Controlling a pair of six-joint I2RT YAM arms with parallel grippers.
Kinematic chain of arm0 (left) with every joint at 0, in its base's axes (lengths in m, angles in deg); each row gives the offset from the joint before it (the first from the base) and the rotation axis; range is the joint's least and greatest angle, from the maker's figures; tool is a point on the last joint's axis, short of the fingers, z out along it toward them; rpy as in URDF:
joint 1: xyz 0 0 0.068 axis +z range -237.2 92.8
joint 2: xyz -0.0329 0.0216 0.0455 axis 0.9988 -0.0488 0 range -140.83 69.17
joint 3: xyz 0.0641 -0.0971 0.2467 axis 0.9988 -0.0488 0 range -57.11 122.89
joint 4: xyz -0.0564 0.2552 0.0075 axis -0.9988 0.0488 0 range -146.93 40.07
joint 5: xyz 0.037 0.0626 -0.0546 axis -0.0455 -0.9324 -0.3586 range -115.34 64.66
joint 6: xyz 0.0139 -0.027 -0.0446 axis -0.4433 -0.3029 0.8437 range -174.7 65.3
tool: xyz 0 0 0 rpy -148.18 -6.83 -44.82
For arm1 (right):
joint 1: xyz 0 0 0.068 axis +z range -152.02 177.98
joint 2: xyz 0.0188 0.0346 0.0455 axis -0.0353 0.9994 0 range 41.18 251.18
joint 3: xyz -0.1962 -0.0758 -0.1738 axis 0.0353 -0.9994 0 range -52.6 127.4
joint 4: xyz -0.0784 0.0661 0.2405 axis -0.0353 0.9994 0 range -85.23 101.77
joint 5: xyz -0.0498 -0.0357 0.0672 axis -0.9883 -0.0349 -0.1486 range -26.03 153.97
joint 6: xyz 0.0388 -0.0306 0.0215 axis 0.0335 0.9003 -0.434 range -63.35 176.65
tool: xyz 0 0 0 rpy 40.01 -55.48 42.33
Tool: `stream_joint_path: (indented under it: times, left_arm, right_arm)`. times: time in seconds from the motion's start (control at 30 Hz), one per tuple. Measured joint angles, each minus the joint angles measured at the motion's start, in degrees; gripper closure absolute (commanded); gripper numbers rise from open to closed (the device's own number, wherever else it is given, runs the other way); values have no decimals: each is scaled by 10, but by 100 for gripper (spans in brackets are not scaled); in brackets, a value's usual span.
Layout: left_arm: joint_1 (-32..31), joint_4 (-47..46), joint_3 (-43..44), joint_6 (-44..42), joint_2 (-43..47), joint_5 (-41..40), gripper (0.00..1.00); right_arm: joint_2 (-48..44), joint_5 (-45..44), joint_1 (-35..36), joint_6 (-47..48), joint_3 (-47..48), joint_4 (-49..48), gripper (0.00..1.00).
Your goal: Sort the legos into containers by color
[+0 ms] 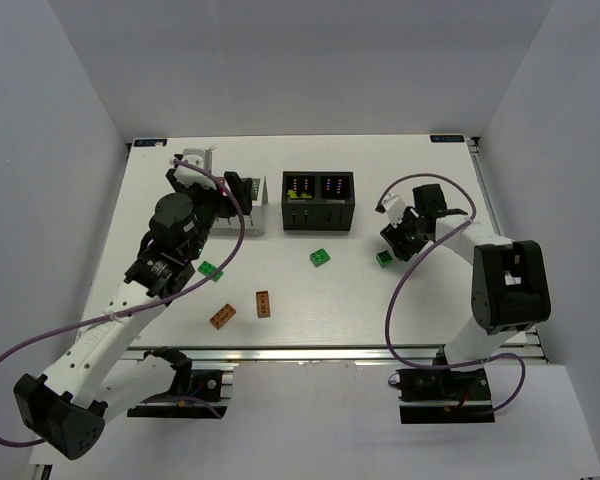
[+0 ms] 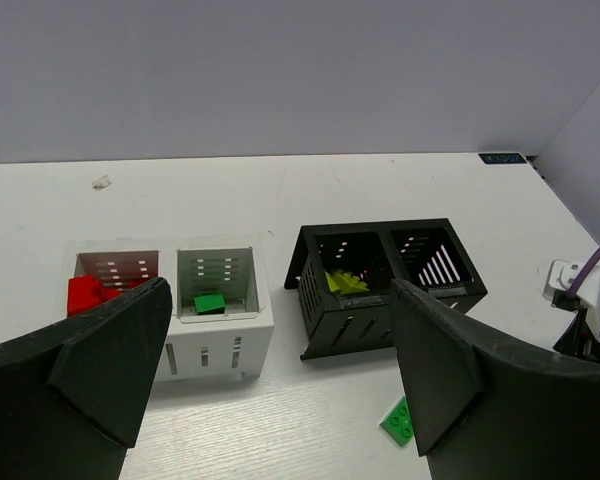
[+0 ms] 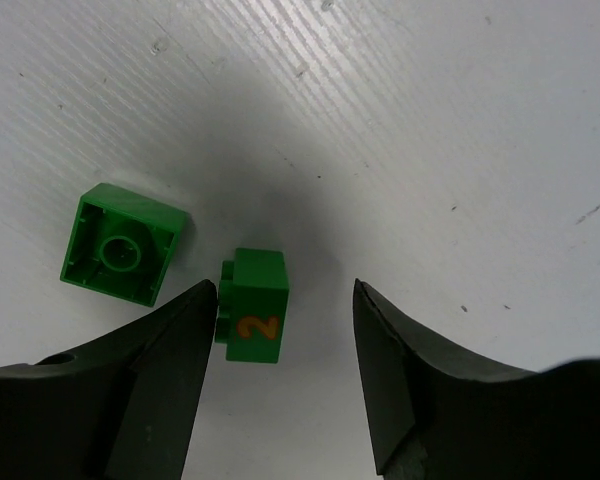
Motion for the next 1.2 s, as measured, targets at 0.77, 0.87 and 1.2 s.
stream_joint_path:
  times: [0.77, 0.87, 1.2]
  left_arm:
    - [0, 0, -4, 0, 7, -1, 2]
    - [0, 0, -8, -4, 17, -10, 2]
    - [1, -33, -41, -29, 88, -85, 2]
  right_arm:
    - [-88, 5, 51, -7, 14, 19, 96]
    - [-87, 14, 116, -15, 79, 43, 97]
    - [117, 80, 243, -36, 469, 98, 98]
